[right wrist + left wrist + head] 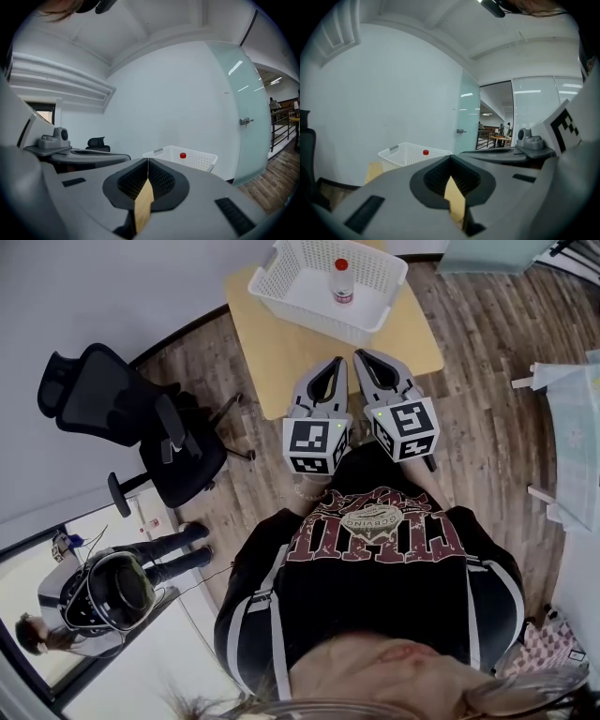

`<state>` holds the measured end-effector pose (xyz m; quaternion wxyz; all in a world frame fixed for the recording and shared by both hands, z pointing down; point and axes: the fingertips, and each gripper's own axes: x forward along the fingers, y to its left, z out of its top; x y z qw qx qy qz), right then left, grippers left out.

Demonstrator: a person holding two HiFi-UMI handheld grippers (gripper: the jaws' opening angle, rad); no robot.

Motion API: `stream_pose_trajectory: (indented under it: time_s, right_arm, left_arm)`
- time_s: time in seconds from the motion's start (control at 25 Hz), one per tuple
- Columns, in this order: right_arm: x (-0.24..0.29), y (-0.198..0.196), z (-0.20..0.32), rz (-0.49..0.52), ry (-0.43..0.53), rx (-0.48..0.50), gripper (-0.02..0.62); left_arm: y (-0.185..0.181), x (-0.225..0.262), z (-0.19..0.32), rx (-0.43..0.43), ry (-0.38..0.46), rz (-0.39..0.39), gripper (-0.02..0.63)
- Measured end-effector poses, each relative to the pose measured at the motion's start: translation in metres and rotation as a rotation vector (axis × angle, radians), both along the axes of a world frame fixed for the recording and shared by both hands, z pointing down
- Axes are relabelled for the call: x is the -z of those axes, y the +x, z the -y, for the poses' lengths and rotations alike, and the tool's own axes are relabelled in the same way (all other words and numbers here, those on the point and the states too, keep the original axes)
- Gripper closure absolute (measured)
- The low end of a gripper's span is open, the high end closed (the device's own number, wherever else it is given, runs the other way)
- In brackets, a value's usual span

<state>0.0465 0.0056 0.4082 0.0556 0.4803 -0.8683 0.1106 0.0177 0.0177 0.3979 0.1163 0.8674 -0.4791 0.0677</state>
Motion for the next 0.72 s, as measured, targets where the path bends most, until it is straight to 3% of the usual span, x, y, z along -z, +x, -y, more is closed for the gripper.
stream_pose_trajectory:
  time_s: [0.72]
  right_arm:
    - [0.006, 0.027, 0.052, 0.005, 0.004, 0.085, 0.577]
  left_arm:
    - [0.025, 0.006, 0.052, 0.09, 0.006, 0.007, 0.558]
